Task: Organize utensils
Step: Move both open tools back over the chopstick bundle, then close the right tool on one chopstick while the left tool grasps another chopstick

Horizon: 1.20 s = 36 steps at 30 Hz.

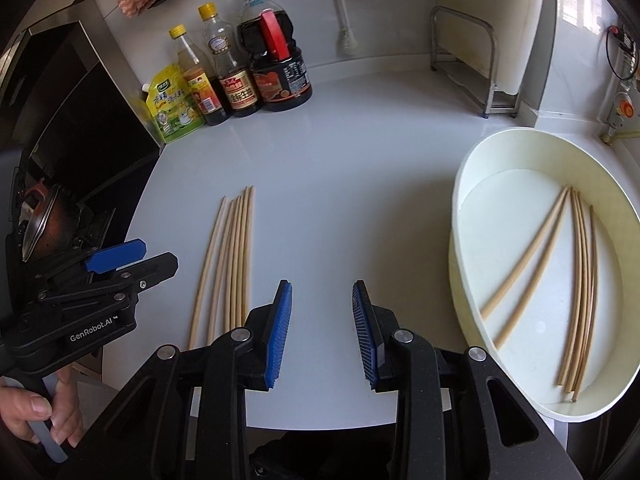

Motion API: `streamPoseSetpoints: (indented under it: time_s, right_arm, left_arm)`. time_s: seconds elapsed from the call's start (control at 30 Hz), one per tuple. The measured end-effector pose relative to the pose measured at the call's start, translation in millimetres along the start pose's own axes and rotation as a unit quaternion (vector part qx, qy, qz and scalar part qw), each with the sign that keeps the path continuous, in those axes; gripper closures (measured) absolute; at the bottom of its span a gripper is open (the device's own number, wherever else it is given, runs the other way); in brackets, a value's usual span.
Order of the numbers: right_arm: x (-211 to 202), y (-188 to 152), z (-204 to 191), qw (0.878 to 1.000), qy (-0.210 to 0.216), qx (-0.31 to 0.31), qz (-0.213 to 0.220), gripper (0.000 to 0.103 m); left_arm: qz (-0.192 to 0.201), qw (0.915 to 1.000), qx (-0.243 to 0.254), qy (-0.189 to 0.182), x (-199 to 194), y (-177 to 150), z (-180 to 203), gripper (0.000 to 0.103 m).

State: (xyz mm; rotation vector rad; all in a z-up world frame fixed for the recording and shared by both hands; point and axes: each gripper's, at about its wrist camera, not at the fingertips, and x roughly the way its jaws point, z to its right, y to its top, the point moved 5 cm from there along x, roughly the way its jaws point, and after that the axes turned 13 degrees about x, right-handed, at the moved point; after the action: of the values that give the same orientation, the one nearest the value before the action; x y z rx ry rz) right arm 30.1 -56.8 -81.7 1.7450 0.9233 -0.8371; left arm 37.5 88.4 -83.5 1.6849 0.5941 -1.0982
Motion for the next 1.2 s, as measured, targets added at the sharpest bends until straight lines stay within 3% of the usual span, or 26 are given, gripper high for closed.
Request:
streamPoseSetpoints:
  time_s: [0.47,0.67,1.2]
  right_arm:
    - [65.7,-28.8,-34.5,0.996,0.01,-0.05,-0.071,0.064]
    - [90.9,-29.3,-39.5,0.995,0.005,-0.06,-0.079,0.059]
    - [117.6,-33.4,-49.6,0.992,-0.027,-0.099,-0.07,0.058]
  left_arm:
    - [-0.039,0.9949,-0.09,0.021,26.2,-48.3,-50.1,0.046]
    - [-0.049,0.9927,-0.107,0.028,40.6,-56.9,-59.5,0.044]
    - [-0.052,0.9908,-0.122,0.024,54.8,-67.3,-64.1,0.04]
